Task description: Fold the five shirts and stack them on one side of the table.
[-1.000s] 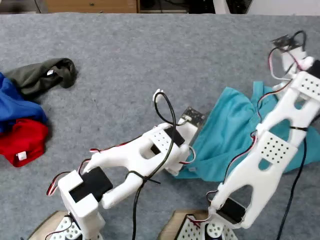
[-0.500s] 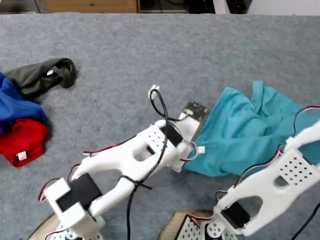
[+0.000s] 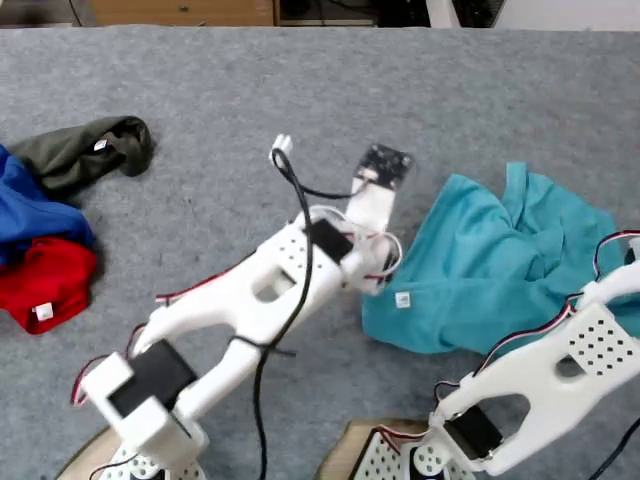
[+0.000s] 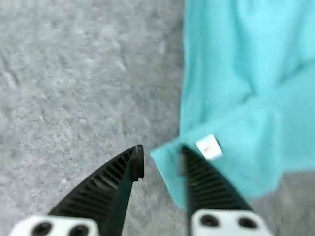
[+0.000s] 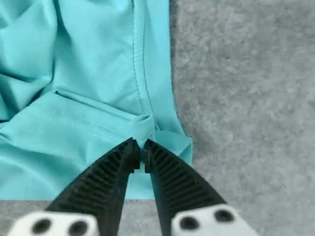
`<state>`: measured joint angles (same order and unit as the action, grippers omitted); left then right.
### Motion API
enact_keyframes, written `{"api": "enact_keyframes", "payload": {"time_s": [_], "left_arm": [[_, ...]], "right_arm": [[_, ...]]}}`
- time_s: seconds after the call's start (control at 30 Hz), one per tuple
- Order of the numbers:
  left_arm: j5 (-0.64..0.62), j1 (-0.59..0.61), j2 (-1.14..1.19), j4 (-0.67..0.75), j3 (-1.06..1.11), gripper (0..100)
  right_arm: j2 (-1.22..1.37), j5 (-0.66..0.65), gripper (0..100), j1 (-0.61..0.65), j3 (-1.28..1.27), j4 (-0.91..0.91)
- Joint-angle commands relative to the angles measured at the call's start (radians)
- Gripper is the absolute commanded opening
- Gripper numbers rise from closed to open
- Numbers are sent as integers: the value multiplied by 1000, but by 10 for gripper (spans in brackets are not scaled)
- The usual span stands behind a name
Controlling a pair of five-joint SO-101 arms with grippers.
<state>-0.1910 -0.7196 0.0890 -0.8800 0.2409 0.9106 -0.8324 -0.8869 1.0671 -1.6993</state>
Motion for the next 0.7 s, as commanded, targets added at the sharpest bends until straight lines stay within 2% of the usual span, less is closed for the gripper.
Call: {"api": "enact_keyframes", "payload": {"time_s": [0.0, 0.2, 0.37, 0.53, 0.67], "left_arm": [[-37, 25, 94, -61, -150, 195], [-41, 21, 348, -307, -407, 193], [-43, 17, 412, -557, -644, 193], [-43, 6, 418, -701, -833, 193], [-17, -18, 440, -740, -882, 202]], "right_arm": [[10, -5, 19, -7, 21, 9], [31, 0, 19, 4, 19, 9], [33, 2, 19, 27, 13, 9], [33, 14, 19, 53, 16, 9], [33, 21, 19, 62, 16, 9]]}}
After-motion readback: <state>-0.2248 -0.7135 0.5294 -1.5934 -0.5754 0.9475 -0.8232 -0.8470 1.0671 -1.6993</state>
